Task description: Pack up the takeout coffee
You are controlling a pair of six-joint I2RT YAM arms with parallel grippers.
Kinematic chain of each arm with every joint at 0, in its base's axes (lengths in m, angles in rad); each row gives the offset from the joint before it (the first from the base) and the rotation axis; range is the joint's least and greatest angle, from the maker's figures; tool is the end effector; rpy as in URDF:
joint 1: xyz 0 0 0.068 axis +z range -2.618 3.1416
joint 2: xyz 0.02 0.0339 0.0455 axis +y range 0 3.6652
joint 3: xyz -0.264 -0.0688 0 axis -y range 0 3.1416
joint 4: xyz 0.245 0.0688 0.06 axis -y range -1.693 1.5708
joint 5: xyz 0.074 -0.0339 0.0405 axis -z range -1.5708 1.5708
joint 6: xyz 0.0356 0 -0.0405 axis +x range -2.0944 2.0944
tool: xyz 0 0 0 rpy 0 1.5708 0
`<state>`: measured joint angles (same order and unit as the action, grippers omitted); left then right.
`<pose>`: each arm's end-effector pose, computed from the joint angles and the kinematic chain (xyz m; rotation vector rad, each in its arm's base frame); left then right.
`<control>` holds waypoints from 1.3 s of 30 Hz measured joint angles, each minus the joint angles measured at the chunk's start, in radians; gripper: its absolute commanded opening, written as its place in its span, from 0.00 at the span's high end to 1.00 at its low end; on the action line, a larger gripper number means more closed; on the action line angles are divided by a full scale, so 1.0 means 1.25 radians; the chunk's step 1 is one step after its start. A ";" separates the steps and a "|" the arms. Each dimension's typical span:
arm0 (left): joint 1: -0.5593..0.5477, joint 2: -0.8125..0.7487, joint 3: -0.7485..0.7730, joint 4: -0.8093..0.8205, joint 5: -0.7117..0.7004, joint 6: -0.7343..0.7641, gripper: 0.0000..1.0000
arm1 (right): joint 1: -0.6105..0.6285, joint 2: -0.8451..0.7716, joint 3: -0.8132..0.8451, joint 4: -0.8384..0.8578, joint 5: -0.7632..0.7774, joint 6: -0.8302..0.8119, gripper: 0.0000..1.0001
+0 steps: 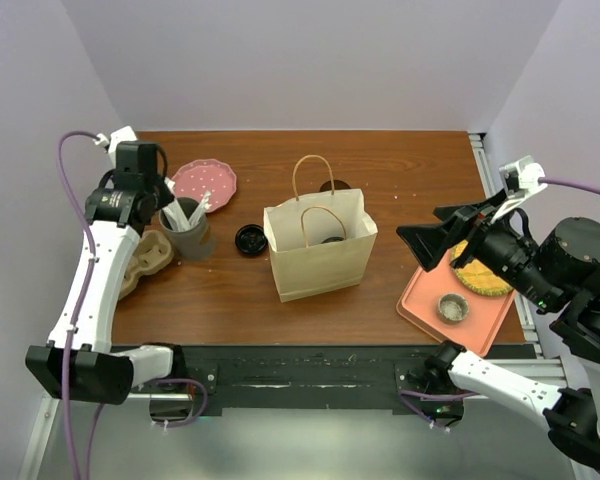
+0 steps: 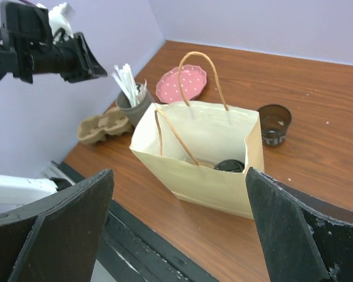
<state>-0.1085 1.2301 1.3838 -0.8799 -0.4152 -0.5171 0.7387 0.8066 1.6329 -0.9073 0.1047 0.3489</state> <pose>0.2445 -0.0122 0.3884 -0.6554 2.1288 0.1378 0.0530 0.0432 0.5161 -0.2490 1.6862 0.7359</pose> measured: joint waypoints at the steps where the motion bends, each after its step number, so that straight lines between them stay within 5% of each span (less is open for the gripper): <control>1: 0.027 0.003 -0.012 0.018 0.023 -0.006 0.67 | 0.000 0.000 -0.001 -0.005 0.000 -0.007 0.01; 7: 0.142 0.040 -0.030 0.054 0.084 -0.019 0.68 | 0.000 -0.002 -0.004 -0.013 0.000 -0.044 0.01; 28: 0.176 0.096 -0.085 0.191 0.151 0.023 0.66 | 0.000 -0.001 -0.004 -0.017 0.016 -0.139 0.01; 39: 0.176 0.107 -0.090 0.205 0.155 0.043 1.00 | 0.000 -0.002 -0.004 -0.017 0.028 -0.140 0.01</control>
<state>0.1112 1.3643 1.2713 -0.6231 -0.2211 -0.4637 0.7387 0.8047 1.6279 -0.9283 0.1398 0.1738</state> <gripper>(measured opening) 0.063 0.985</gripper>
